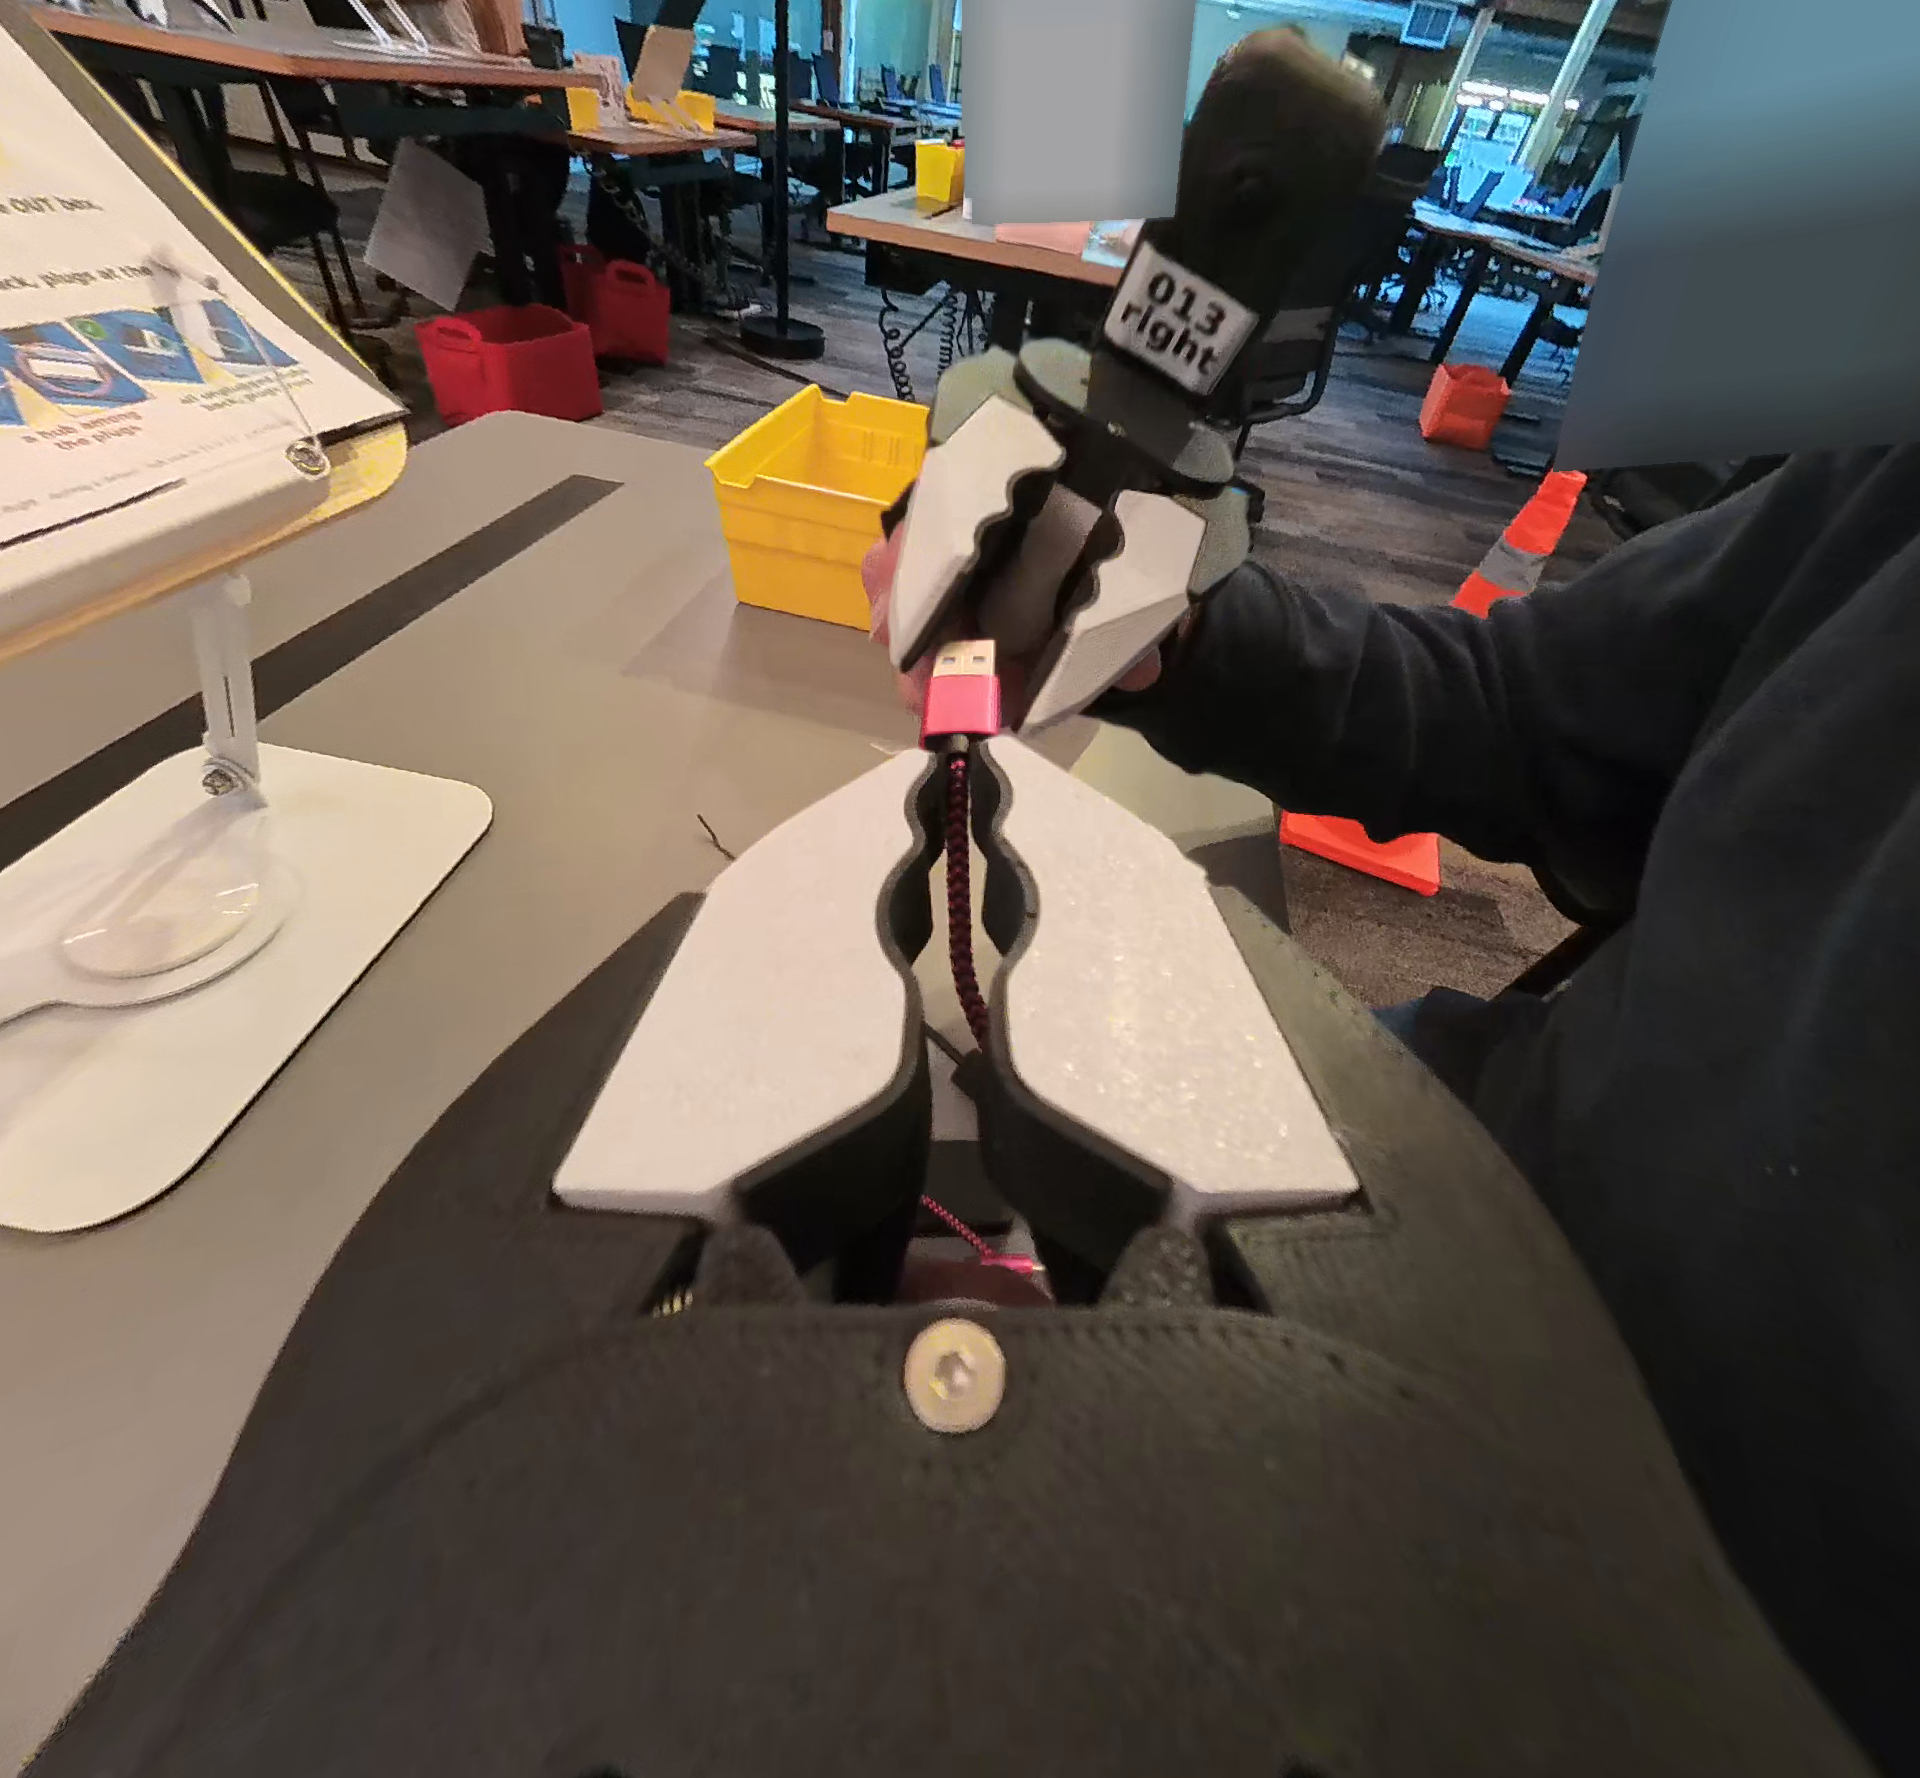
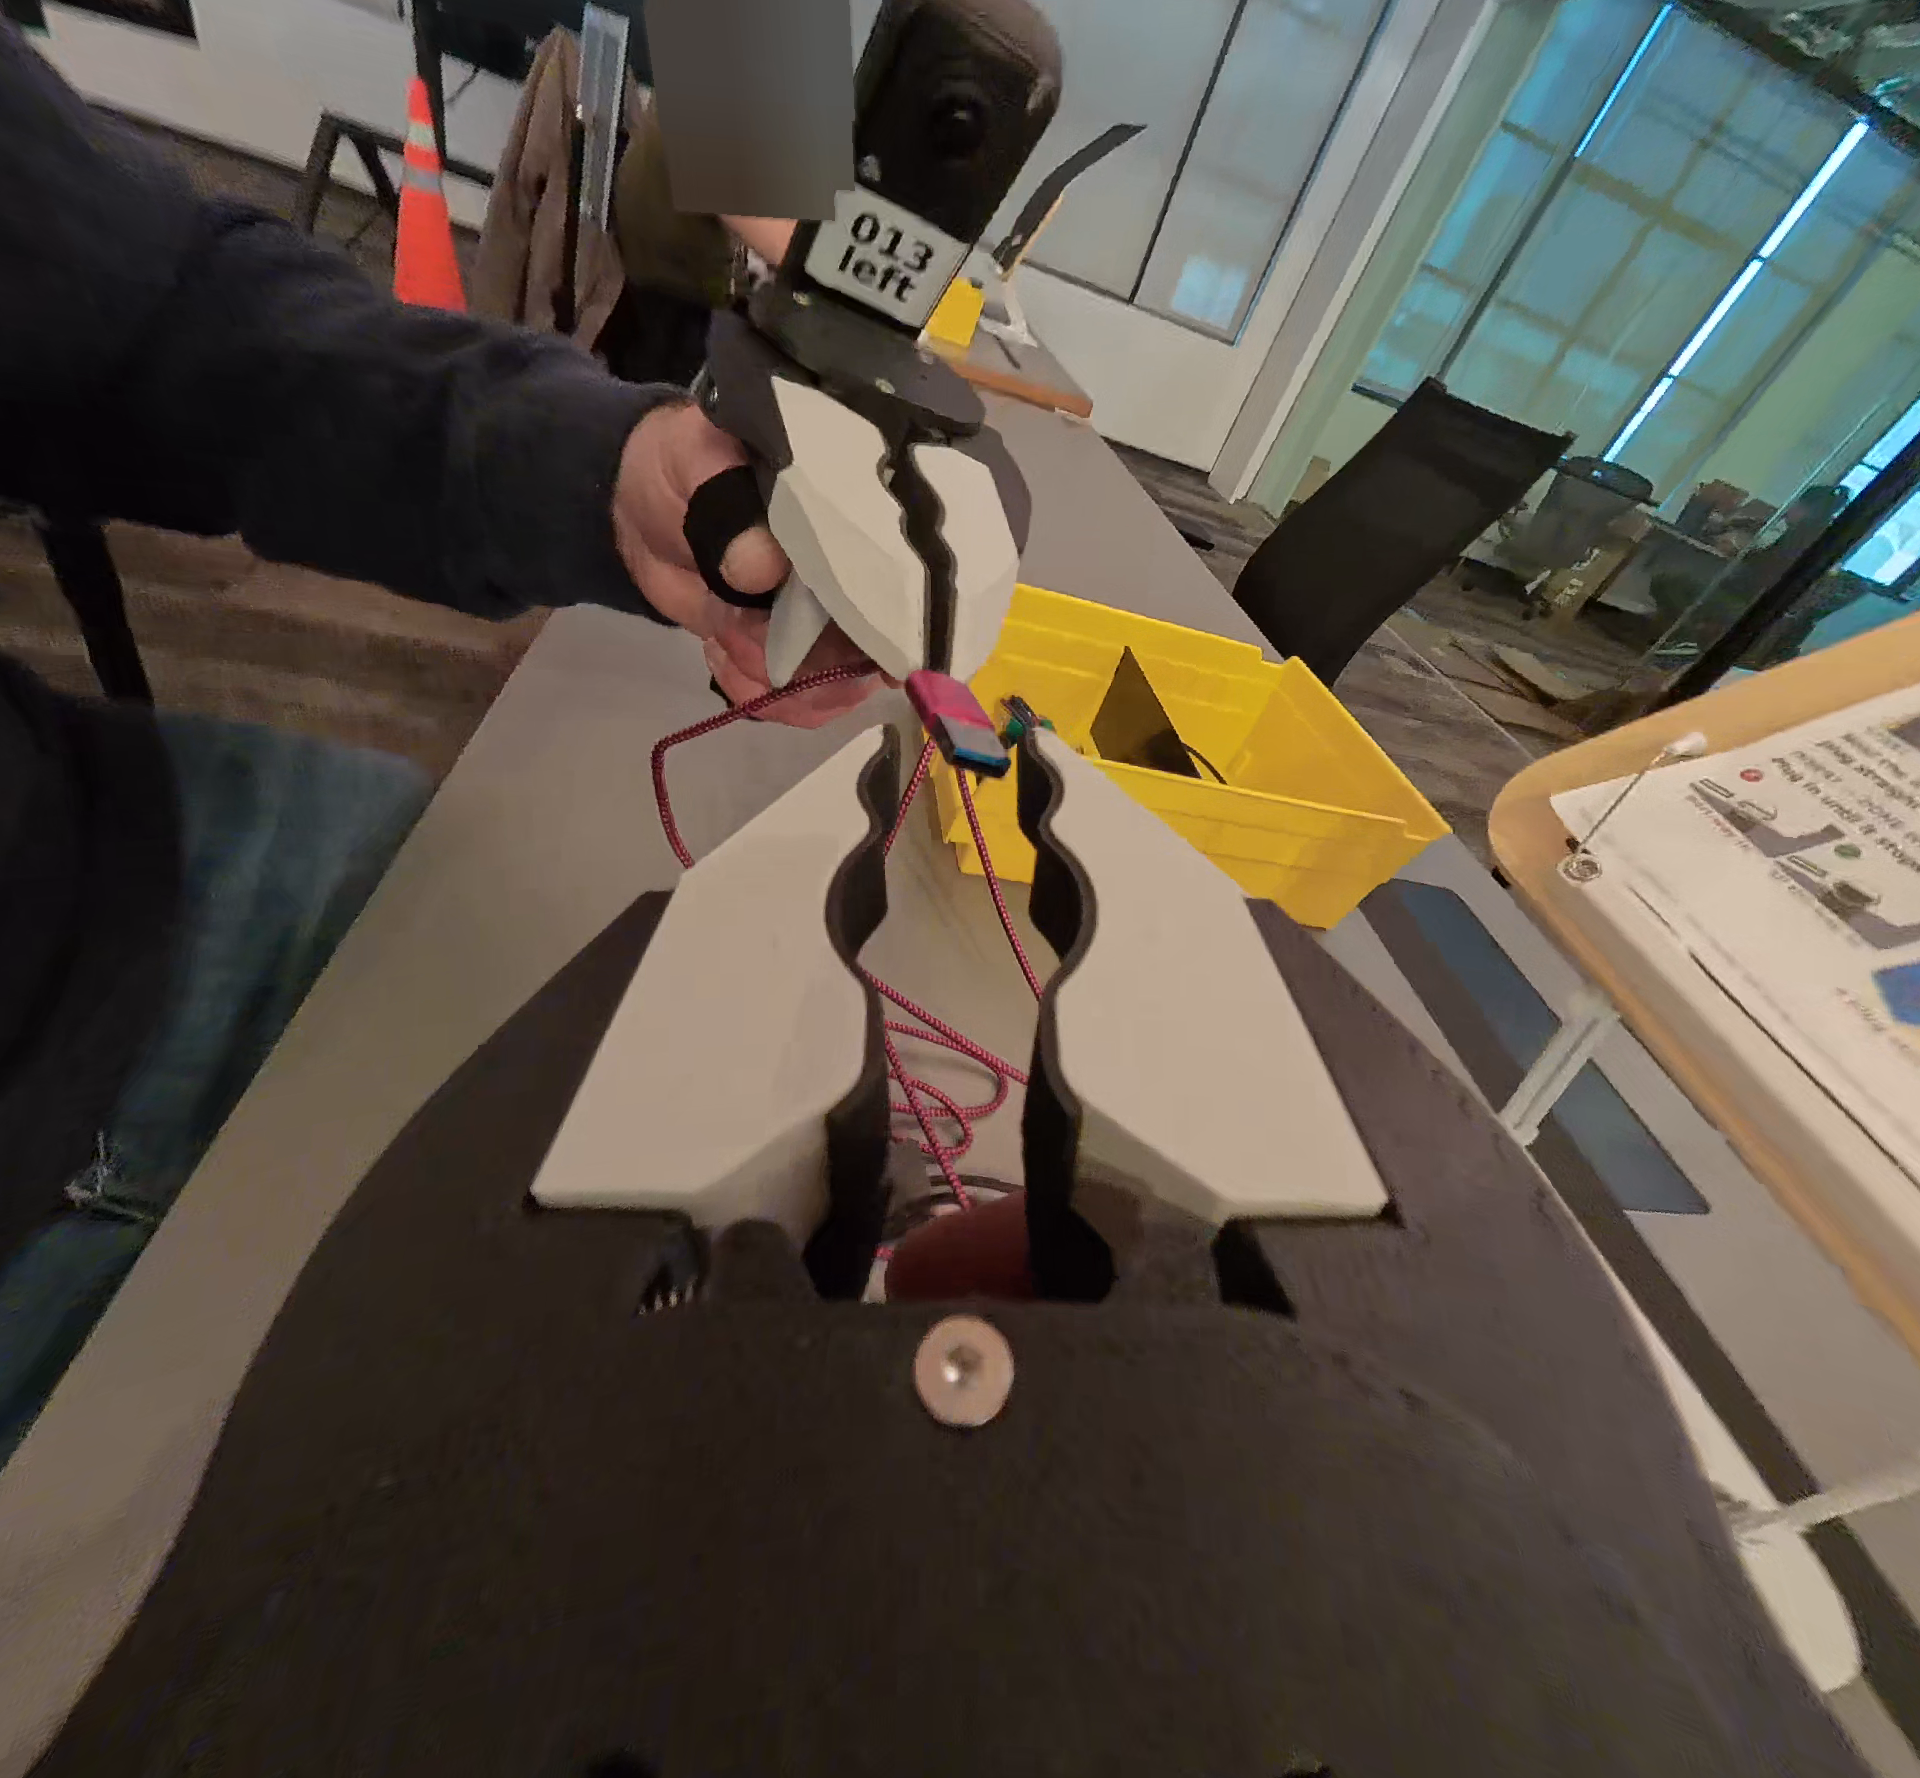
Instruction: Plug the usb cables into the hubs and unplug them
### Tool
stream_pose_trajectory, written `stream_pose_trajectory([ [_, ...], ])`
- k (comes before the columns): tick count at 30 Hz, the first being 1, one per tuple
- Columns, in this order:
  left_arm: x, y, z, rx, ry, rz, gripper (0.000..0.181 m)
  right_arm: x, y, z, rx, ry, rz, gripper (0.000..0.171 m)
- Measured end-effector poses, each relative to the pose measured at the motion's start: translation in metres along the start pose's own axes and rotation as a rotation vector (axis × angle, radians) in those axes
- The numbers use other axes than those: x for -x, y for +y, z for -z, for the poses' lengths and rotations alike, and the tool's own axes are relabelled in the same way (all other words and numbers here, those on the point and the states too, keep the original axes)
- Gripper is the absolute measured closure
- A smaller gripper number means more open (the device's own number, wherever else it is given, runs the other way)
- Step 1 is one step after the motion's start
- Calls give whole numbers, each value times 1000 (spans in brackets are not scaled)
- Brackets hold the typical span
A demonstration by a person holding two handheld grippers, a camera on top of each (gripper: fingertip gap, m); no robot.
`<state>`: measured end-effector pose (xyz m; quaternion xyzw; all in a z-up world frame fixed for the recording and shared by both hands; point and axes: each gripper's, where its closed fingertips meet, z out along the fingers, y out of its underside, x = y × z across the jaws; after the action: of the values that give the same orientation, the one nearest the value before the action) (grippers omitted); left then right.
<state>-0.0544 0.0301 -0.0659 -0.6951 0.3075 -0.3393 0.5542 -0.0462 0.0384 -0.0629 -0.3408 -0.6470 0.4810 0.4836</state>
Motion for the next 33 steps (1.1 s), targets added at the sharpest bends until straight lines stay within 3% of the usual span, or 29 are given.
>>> stream_pose_trajectory([
  [7,-5,2,-3,63,15,-63,178,5,3,-2,82,-105,-65,158],
  [14,-6,-2,-4,57,11,-84,177,8,0,1,-28,-146,-192,161],
  [16,-7,-3,-4,39,25,-60,177,8,0,1,-77,-128,-201,161],
  [20,-10,-5,-3,-15,96,52,159,9,0,1,-155,-80,-195,161],
  [33,-8,-7,-14,-298,82,219,167,8,1,1,-314,-2,-250,162],
])
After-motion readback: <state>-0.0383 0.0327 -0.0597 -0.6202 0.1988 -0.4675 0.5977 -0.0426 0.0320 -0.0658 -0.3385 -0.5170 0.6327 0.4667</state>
